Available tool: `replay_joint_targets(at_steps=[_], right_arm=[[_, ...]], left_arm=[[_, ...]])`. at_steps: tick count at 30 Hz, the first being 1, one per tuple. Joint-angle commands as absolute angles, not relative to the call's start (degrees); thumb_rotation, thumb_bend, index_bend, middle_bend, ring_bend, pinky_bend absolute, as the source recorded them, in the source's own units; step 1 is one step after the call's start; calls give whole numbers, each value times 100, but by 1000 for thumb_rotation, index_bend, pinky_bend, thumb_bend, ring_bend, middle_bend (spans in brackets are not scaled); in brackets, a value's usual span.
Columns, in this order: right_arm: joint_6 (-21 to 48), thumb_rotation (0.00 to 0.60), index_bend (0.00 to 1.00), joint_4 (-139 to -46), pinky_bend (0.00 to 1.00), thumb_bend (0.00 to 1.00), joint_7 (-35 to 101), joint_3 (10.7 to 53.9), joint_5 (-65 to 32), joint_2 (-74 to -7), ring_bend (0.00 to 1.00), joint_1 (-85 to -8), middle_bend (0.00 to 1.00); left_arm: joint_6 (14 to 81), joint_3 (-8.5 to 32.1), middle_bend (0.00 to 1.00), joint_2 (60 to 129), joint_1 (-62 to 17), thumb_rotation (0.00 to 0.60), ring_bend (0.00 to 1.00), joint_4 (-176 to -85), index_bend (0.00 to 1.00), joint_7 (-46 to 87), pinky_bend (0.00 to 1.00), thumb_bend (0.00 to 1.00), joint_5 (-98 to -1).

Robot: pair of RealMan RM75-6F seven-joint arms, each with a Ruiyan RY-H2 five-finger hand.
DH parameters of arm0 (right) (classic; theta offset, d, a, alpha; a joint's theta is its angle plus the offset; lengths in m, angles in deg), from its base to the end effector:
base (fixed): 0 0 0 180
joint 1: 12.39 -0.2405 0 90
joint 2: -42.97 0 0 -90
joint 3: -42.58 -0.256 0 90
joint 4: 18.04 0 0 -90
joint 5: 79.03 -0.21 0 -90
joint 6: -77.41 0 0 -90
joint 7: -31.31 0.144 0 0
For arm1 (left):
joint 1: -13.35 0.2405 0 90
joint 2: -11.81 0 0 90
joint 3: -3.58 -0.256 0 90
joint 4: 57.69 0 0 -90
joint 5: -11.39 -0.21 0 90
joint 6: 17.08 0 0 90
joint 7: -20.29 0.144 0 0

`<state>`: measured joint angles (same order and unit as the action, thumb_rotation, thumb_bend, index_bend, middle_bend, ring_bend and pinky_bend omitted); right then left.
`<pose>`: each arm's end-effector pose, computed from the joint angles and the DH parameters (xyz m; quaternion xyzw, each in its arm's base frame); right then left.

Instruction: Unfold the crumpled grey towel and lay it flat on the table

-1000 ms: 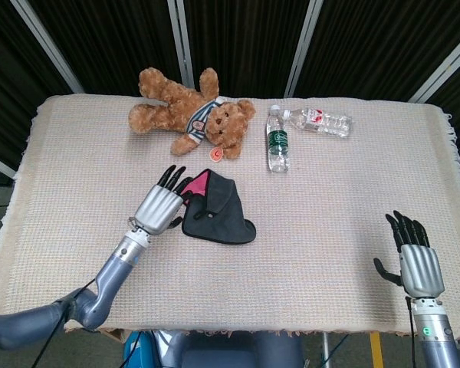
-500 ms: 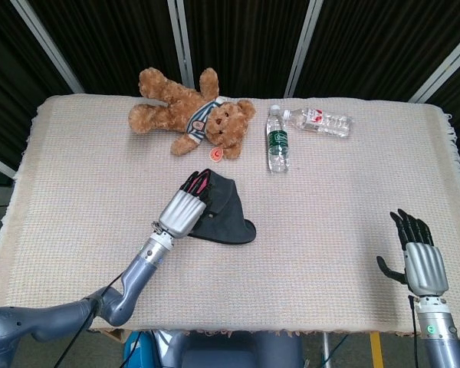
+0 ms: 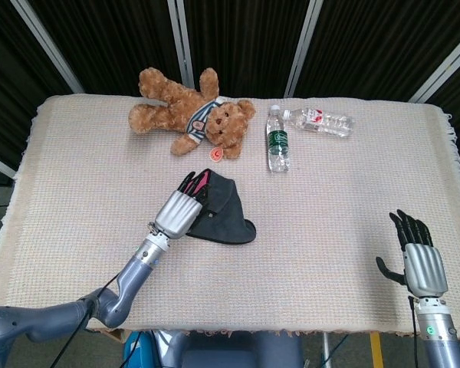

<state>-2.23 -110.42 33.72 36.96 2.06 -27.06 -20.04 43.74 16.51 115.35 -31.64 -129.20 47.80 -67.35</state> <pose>-0.3032 -0.2046 0.1236 0.5598 -0.4519 0.4176 0.5550 -0.0903 0.3418 -0.0633 -0.7691 -0.2139 -0.4250 0.4266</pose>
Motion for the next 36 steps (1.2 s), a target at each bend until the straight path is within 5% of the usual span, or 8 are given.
replay_joint_targets(at_steps=[1, 17, 27, 36], right_arm=[[-227, 600, 0, -11047, 0, 310, 3366, 3697, 211, -2706, 0, -2005, 0], [-139, 600, 0, -11051, 0, 309, 3332, 3699, 138, -2717, 0, -2034, 0], [207, 600, 0, -11228, 0, 310, 3441, 3595, -99, -2718, 0, -2202, 0], [640, 600, 0, -11688, 0, 310, 3317, 3352, -273, -2596, 0, -2597, 0]], left_arm=[[4380, 1638, 186, 11541, -3170, 600, 0, -12921, 538, 4768, 32, 412, -6714], [4500, 1754, 199, 11324, -3265, 600, 0, -13249, 570, 4637, 32, 469, -6697], [4025, 2848, 195, 10890, -4028, 600, 0, -14113, 568, 5173, 32, 469, -5980], [3599, 3637, 201, 10945, -5160, 600, 0, -13918, 567, 6098, 32, 469, -4814]])
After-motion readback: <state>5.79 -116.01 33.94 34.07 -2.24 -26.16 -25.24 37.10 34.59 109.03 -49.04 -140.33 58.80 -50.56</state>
